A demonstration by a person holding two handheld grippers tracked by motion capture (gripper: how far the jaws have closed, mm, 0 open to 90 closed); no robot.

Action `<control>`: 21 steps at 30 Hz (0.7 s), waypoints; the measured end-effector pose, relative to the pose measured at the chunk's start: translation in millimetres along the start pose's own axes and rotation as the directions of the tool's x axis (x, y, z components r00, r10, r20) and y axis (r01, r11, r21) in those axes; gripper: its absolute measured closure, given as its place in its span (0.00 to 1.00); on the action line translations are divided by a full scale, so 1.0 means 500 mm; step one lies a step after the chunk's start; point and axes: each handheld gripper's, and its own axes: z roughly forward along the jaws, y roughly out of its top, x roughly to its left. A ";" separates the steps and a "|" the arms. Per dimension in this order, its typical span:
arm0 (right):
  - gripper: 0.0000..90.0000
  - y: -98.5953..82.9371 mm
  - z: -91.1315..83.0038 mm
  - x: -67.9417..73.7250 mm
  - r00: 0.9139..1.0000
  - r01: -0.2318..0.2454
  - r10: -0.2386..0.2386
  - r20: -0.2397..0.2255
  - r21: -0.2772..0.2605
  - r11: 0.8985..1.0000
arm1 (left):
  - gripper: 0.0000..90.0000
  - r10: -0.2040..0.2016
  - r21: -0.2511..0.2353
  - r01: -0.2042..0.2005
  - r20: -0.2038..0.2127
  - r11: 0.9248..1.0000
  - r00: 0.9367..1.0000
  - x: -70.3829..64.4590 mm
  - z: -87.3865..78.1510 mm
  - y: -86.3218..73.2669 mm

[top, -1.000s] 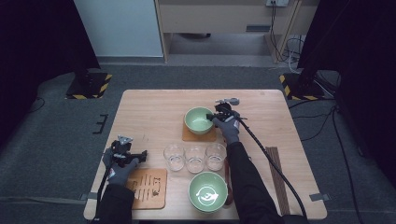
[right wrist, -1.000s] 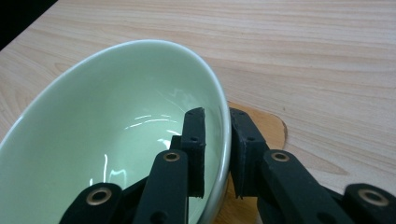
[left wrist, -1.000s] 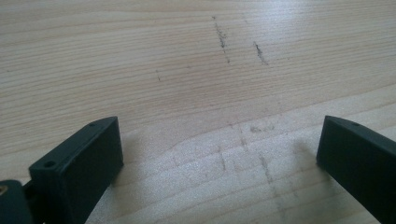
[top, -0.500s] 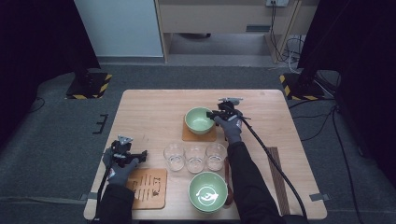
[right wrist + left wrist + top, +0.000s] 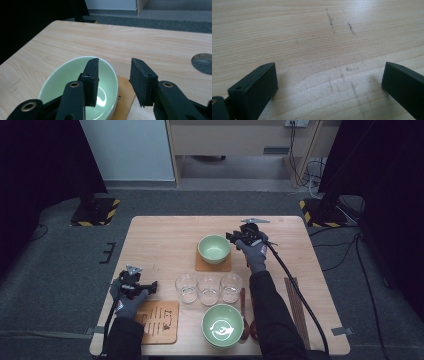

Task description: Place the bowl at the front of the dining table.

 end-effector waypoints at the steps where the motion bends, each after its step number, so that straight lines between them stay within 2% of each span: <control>1: 0.65 0.004 -0.007 0.002 1.000 0.007 -0.007 0.002 -0.005 1.000 | 0.00 0.000 0.000 0.000 0.000 1.000 1.000 0.000 0.000 0.000; 5: 0.65 0.014 -0.029 0.008 1.000 0.022 -0.022 0.004 -0.020 1.000 | 0.00 0.000 0.000 0.000 0.000 1.000 1.000 0.000 0.000 0.000; 6: 0.65 0.019 -0.045 0.009 1.000 0.030 -0.030 0.006 -0.032 0.999 | 0.00 0.000 0.000 0.000 0.000 1.000 1.000 0.000 0.000 0.000; 12: 0.64 0.020 -0.099 -0.004 0.999 0.029 -0.027 0.020 -0.069 0.997 | 0.00 0.000 0.000 0.000 0.000 1.000 1.000 0.000 0.000 0.000; 13: 0.64 0.020 -0.099 -0.004 0.999 0.029 -0.027 0.020 -0.069 0.997 | 0.00 0.000 0.000 0.000 0.000 1.000 1.000 0.000 0.000 0.000; 21: 0.64 -0.009 -0.179 -0.028 0.999 0.031 -0.026 0.046 -0.104 0.994 | 0.00 0.000 0.000 0.000 0.000 1.000 1.000 0.000 0.000 0.000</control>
